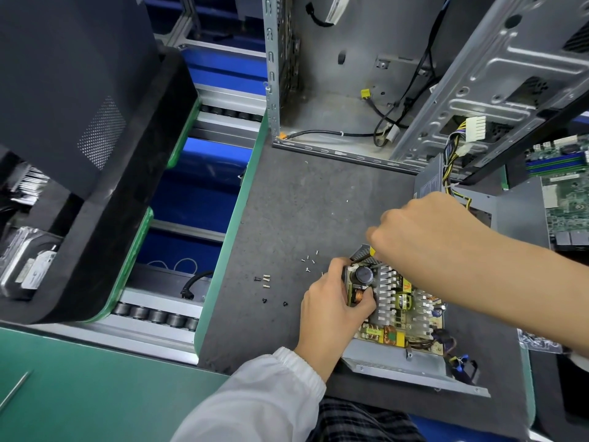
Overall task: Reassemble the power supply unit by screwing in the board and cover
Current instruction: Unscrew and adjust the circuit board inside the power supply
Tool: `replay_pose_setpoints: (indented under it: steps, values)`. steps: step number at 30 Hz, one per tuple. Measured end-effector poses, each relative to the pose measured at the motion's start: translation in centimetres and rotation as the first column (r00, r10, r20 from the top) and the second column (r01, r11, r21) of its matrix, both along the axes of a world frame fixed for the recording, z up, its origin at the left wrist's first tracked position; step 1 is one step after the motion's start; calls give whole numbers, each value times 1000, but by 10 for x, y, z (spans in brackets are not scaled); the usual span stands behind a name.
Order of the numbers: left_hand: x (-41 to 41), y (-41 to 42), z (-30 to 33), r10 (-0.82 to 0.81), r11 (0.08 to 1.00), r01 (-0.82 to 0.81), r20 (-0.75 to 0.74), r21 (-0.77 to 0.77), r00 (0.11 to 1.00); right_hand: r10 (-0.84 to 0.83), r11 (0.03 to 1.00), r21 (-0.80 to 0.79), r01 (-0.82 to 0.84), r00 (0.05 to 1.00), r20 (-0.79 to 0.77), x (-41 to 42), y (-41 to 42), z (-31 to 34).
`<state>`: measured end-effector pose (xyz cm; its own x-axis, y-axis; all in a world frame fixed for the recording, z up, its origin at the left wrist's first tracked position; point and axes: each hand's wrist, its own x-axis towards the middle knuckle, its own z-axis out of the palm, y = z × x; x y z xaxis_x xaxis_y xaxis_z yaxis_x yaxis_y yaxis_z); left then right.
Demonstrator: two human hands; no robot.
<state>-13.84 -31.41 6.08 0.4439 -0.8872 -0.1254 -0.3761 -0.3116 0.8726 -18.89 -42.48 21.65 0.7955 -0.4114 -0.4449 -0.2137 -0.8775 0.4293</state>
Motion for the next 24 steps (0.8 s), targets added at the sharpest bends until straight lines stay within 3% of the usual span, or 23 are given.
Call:
replay_pose_setpoints:
  steps: [24]
  values:
    - [-2,1,-2,17,998,-15,33,-64,999,9,995,95,-3,998,-62,4,6,-1]
